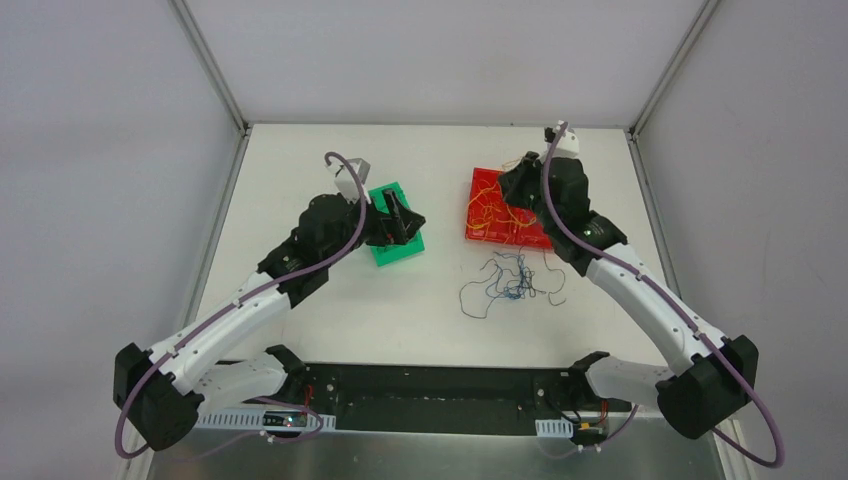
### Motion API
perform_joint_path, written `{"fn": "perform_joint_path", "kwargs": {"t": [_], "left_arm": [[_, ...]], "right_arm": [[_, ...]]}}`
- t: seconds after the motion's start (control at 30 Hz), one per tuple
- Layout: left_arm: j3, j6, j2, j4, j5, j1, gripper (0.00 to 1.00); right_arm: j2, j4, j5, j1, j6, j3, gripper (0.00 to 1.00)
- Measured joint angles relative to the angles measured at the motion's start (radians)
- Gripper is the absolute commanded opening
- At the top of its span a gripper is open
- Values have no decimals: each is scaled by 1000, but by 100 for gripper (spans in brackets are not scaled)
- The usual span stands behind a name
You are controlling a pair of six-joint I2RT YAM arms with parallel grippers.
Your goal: Untangle the cables
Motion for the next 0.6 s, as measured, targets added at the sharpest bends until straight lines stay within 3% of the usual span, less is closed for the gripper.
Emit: {"fn": "perform_joint_path", "kwargs": {"t": [0.2, 0.43, 0.6], "left_arm": [[-75, 12, -115, 1, -71, 0, 85], [-130, 24, -116, 0, -100, 0, 85], [-161, 26, -127, -5, -105, 0, 85]], "right_arm": [[71, -47, 86, -58, -34, 136, 0], [144, -78, 151, -75, -78, 322, 0], [162, -69, 175, -75, -92, 340, 0]]}}
